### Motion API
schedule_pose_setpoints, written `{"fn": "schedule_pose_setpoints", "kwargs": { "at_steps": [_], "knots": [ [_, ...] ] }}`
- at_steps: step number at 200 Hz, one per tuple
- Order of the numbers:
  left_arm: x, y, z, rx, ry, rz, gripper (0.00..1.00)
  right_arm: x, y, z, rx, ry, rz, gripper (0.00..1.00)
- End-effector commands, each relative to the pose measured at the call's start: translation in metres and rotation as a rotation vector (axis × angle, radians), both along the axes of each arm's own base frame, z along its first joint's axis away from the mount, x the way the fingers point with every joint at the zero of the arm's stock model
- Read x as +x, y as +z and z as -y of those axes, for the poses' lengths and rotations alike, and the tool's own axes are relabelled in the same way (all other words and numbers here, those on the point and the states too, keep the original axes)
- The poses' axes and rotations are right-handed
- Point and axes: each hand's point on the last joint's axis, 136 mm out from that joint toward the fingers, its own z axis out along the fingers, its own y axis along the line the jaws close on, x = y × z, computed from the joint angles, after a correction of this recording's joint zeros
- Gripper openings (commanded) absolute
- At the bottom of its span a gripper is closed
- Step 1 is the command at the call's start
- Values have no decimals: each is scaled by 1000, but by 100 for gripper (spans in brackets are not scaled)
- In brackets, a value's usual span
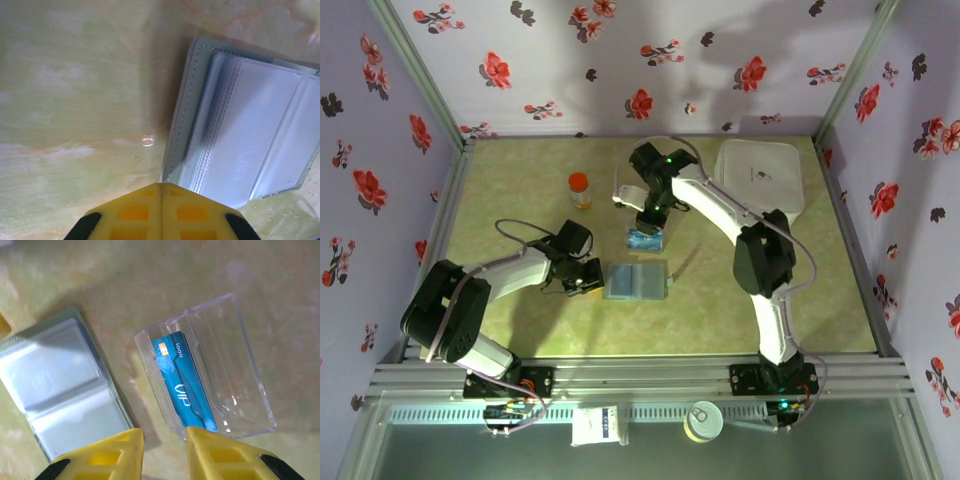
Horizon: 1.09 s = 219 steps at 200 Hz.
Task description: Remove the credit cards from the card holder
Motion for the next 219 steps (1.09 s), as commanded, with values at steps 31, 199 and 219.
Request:
{"fn": "schedule_pose_setpoints", "kwargs": {
  "at_steps": [31, 199, 219],
  "knots": [
    [8, 9, 3, 5, 15, 22, 4, -15, 7, -38, 318, -495, -13, 29],
    [5, -1, 13, -22, -44, -21, 1, -95, -60, -39, 439, -943, -435, 27],
    [2, -6, 9, -3, -43, -34, 1, -96, -63, -42, 443, -941, -449, 30]
  ]
}}
